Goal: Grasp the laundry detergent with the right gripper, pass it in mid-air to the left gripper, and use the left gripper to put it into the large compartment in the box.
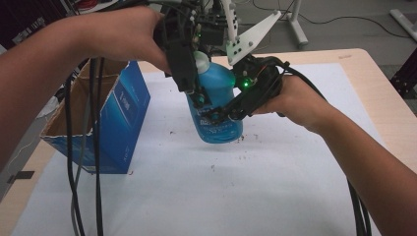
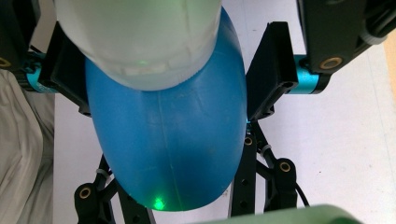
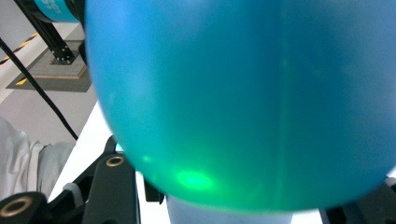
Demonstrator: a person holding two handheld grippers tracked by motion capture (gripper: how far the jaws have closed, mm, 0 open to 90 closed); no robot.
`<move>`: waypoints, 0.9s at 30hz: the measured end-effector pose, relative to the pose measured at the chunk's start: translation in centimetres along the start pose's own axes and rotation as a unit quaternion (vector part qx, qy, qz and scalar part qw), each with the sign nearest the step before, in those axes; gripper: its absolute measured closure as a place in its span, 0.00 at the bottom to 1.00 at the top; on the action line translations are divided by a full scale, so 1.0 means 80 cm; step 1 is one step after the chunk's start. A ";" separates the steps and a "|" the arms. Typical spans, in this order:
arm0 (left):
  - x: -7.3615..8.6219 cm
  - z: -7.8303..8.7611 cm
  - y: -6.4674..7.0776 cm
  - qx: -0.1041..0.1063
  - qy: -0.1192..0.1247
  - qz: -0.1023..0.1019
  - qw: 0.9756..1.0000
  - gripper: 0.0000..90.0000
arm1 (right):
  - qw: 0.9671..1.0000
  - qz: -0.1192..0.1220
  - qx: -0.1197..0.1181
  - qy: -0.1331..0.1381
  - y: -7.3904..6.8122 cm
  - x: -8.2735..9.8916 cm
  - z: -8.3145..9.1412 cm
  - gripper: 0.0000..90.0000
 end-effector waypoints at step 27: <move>-0.003 0.006 0.007 0.001 0.007 -0.004 1.000 0.41 | 1.000 0.002 -0.005 0.008 -0.005 -0.001 -0.002 0.49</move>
Point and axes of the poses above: each handheld gripper's, and its own axes: z roughly backward along the jaws, x roughly out of its underside, y roughly to its right, the point moved 7 cm from there along -z, roughly forward along the jaws, and after that the axes turned 8 degrees about -y, right-handed, at the moved point
